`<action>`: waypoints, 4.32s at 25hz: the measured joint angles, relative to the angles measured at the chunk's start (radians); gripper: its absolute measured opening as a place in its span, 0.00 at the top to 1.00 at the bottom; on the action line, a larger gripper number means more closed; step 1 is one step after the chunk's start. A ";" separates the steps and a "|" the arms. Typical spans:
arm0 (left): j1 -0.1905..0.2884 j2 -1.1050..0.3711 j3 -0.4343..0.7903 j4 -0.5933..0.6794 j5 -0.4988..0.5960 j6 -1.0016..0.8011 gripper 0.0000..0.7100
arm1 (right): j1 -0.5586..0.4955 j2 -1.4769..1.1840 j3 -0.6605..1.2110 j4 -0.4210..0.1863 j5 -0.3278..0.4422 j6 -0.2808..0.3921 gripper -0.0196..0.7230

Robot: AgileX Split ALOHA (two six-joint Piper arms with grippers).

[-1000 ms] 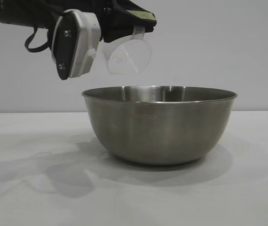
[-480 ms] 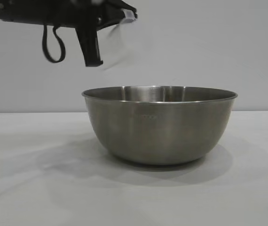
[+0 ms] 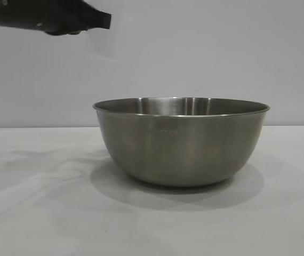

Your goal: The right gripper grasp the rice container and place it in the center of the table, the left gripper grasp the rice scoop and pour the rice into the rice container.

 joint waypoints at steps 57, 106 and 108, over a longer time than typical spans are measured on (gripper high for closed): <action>0.372 0.089 0.470 0.044 -0.008 -0.350 0.73 | 0.000 0.000 0.000 0.000 0.000 0.000 0.54; 0.519 -1.356 0.190 0.121 1.803 -0.113 0.69 | 0.000 0.000 0.000 0.000 0.000 0.000 0.54; 0.519 -1.409 0.190 0.093 1.874 -0.090 0.69 | 0.000 0.000 0.000 0.000 0.000 0.000 0.54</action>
